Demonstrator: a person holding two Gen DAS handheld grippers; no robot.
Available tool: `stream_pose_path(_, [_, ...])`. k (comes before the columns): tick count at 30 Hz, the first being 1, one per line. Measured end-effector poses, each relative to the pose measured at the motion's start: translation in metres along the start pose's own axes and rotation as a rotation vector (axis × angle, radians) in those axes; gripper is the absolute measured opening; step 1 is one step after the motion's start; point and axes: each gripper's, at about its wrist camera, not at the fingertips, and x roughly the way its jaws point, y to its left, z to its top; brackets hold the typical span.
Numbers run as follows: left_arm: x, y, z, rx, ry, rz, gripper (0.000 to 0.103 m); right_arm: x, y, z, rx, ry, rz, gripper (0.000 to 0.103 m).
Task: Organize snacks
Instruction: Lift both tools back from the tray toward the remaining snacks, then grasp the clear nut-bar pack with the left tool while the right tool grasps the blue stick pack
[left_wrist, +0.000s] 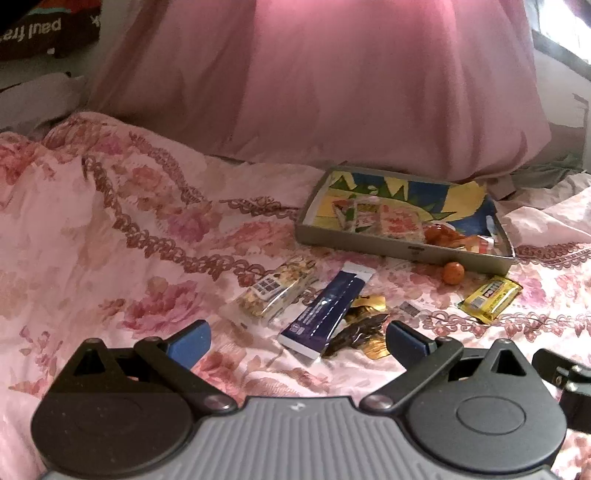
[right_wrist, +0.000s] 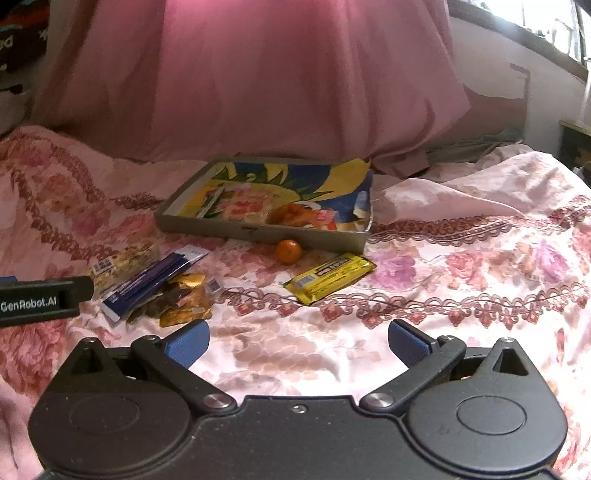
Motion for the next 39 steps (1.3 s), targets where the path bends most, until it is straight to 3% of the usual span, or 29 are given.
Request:
stream_pose_path(16, [0.014, 0.020, 0.009, -0.100, 0.086, 0.019, 0.103, 0.020, 0.026, 0.012, -0.141, 0.037, 0.104, 0.102])
stream_pose_path(20, [0.022, 0.027, 0.014, -0.123, 0.120, 0.005, 0.103, 0.026, 0.028, 0.018, -0.167, 0.052, 0.160, 0.102])
stream_pose_path(24, [0.032, 0.036, 0.024, -0.141, 0.151, -0.013, 0.103, 0.034, 0.033, 0.023, -0.283, 0.077, 0.233, 0.102])
stream_pose_path(28, [0.045, 0.051, 0.039, -0.135, 0.147, -0.018, 0.103, 0.044, 0.031, 0.030, -0.373, 0.061, 0.279, 0.102])
stream_pose_path(39, [0.098, 0.070, 0.070, -0.035, 0.221, -0.114, 0.103, 0.076, 0.040, 0.033, -0.390, 0.077, 0.391, 0.102])
